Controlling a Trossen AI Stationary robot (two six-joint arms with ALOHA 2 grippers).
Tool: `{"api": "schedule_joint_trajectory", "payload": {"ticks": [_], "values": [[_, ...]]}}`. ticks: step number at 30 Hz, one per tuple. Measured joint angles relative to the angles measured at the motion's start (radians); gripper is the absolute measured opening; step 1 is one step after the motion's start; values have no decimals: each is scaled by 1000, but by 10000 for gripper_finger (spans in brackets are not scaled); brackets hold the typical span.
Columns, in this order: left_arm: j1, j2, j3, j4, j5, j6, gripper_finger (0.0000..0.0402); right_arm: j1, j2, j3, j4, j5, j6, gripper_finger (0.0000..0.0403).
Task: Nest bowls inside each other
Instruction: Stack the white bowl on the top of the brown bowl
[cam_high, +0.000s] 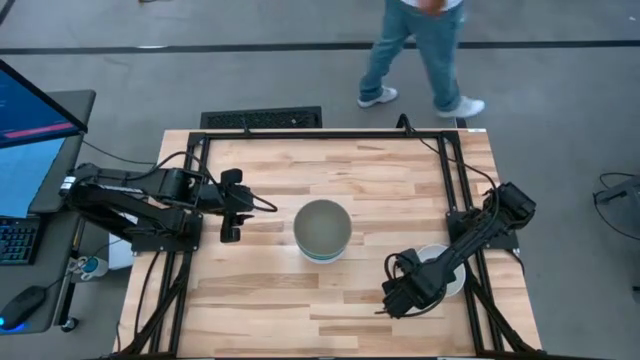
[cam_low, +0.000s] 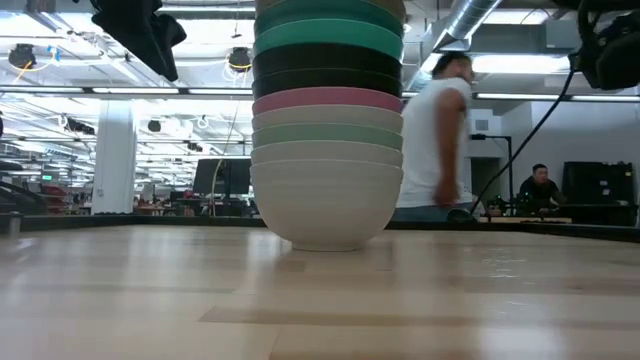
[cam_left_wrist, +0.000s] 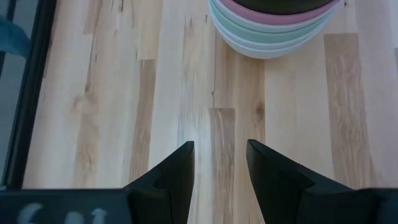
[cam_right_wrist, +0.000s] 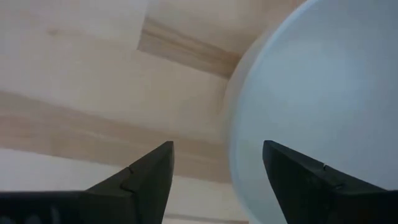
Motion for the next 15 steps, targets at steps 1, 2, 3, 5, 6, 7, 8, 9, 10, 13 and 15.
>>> {"api": "schedule_joint_trajectory", "payload": {"ticks": [1, 2, 3, 5, 6, 7, 8, 9, 10, 13, 15], "values": [[0, 0, 0, 0, 0, 0, 139, -1, 0, 0, -4, 2, 0, 270], [0, 0, 0, 0, -1, 0, 139, 0, 0, 0, -16, 4, 1, 269], [0, 0, 0, 0, -3, 0, 139, -1, 0, 0, -22, 8, 0, 268], [0, 0, 0, 0, -3, -2, 139, 0, 0, -3, -17, 9, 0, 262], [0, 0, 0, 0, -3, -5, 139, 0, 0, -11, -18, 9, 4, 259], [0, 0, 0, 0, -3, -9, 139, 2, 0, -25, -13, 8, 8, 255], [0, 0, 0, 0, -4, -12, 139, 2, 0, -40, -1, 4, 13, 251], [0, 0, 0, 0, -4, -17, 139, 2, 0, -52, 15, -5, 21, 247], [0, 0, 0, 0, -4, -20, 139, 2, 0, -60, 25, -15, 26, 242], [0, 0, 0, 0, -3, -22, 139, 2, 0, -65, 27, -20, 26, 227], [0, 0, 0, 0, -3, -35, 139, 2, 0, -64, 27, -20, 25, 216]]}}
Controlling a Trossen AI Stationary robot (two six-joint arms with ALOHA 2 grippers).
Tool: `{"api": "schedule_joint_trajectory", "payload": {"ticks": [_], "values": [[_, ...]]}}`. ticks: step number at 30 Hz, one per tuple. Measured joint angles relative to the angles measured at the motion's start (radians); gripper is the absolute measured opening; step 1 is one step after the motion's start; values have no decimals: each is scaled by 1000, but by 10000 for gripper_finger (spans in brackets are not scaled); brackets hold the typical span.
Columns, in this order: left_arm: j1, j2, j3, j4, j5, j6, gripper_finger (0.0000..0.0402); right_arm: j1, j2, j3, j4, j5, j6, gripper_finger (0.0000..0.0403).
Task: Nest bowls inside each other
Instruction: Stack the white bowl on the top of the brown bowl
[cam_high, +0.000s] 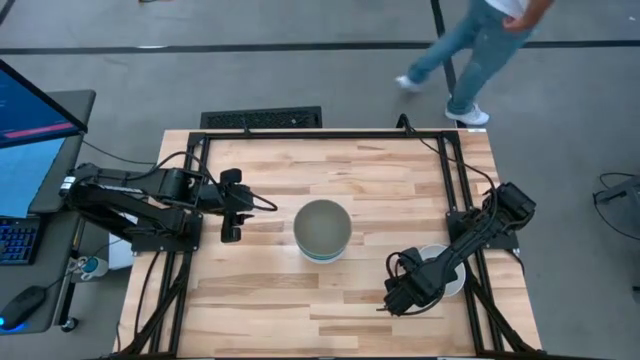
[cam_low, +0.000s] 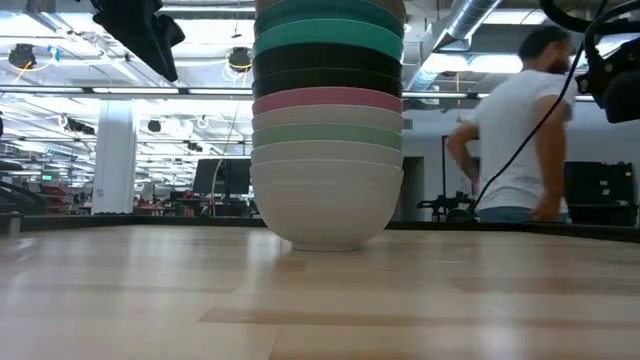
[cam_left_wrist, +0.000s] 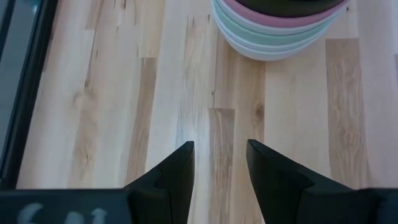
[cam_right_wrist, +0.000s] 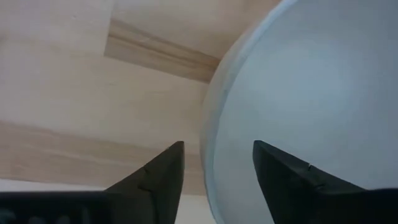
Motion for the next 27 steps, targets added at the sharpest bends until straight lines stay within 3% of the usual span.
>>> {"api": "schedule_joint_trajectory", "payload": {"ticks": [6, 19, 27], "values": [[0, 0, 0, 0, 0, -3, 139, 0, 0, 0, 0, 1, -25, 166], [0, 0, 0, 0, -1, -5, 139, 0, 1, 35, -33, -21, -78, 14], [0, 0, 0, 11, -27, -8, 139, -19, 1, 279, -204, 81, -191, 16]]}}
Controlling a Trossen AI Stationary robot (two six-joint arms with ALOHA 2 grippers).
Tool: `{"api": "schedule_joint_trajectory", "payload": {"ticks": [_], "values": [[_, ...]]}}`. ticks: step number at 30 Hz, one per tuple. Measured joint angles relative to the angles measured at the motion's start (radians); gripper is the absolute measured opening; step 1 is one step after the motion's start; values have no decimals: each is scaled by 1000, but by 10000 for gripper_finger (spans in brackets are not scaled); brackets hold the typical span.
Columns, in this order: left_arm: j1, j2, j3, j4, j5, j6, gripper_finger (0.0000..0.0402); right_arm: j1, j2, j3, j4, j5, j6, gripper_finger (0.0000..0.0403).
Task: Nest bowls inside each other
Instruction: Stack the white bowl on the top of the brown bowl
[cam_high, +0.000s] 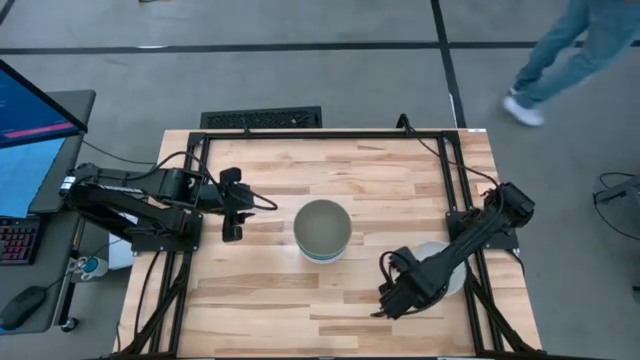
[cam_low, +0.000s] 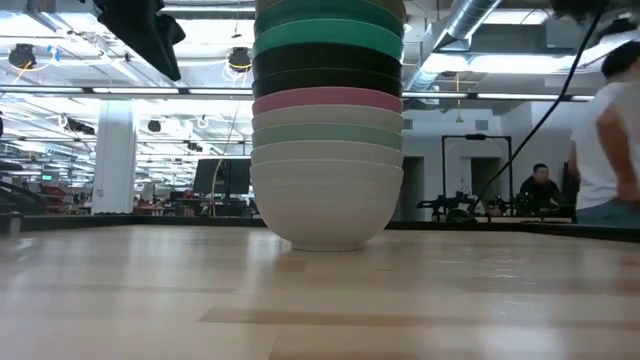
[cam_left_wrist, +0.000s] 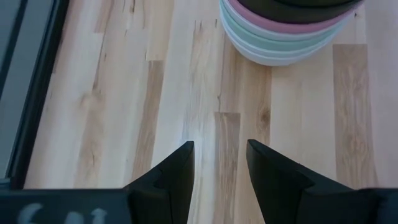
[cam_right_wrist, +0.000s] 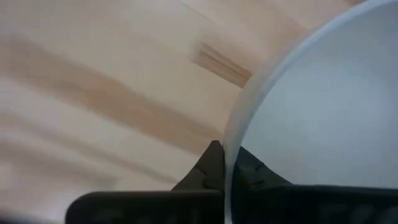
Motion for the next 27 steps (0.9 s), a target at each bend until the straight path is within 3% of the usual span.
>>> {"api": "schedule_joint_trajectory", "payload": {"ticks": [10, 16, 20, 27], "values": [[0, 0, 0, 16, -3, -6, 139, -53, 0, 562, -26, 332, -487, 20], [0, 0, 0, 16, -3, -40, 139, -118, 0, 770, 30, 517, -790, 14], [0, 0, 0, 16, -3, -45, 139, -192, 0, 795, 125, 512, -995, 23], [0, 0, 0, 12, -3, -46, 139, -279, 52, 796, 189, 339, -1214, 12]]}}
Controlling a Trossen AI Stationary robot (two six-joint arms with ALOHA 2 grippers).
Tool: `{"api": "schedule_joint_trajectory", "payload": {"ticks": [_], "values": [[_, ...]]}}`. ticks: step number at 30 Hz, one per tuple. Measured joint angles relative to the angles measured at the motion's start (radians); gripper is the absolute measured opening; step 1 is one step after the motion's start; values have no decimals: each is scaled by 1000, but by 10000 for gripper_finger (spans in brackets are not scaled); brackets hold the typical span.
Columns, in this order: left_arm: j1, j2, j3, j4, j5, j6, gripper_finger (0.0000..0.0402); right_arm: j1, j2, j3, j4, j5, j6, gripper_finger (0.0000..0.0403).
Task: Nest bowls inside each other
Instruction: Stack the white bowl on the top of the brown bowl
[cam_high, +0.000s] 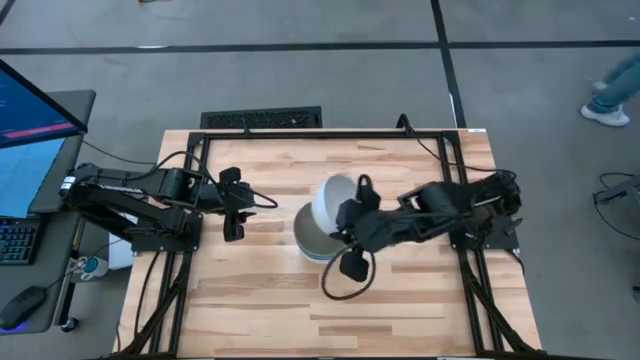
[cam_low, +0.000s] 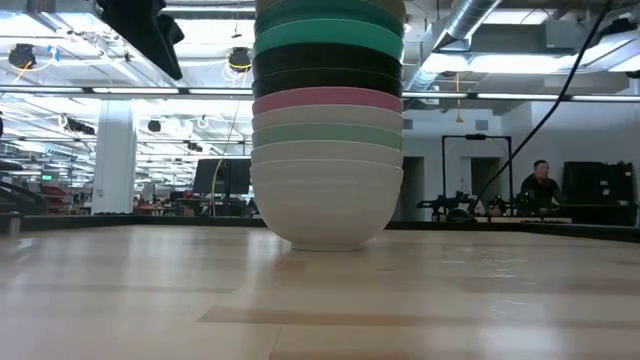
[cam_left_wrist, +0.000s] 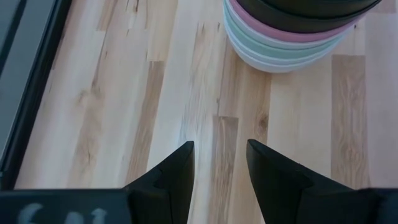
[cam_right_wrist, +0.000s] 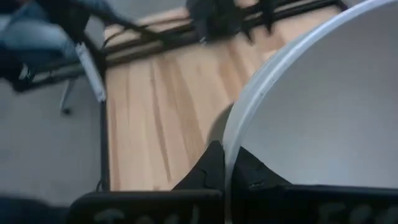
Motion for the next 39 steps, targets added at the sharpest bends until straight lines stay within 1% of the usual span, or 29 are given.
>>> {"api": "schedule_joint_trajectory", "payload": {"ticks": [7, 11, 14, 17, 21, 25, 30, 33, 36, 39], "values": [[0, 0, 0, -17, 0, -20, 139, -42, 76, -1, -24, -185, -135, 35], [0, 0, 0, -20, -1, -20, 139, -45, 99, -1, -70, -225, -201, 28], [0, 0, 0, -23, -1, -26, 139, -44, 105, 1, -110, -231, -236, 22], [0, 0, 0, -23, -1, -27, 139, -43, 113, -2, -139, -230, -255, 24], [0, 0, 0, -23, -22, -27, 139, -44, 114, 0, -122, -231, -254, 35], [0, 0, 0, -23, -52, -27, 139, -44, 115, 0, -75, -232, -259, 37], [0, 0, 0, -23, -53, -20, 139, -52, 115, 0, -62, -232, -261, 35], [0, 0, 0, -23, -53, -20, 139, -51, 115, -1, -50, -232, -271, 43], [0, 0, 0, -23, -53, -20, 139, -50, 115, -1, -40, -230, -338, 51], [0, 0, 0, -23, -53, -20, 139, -41, 115, -1, -40, -196, -437, 50]]}}
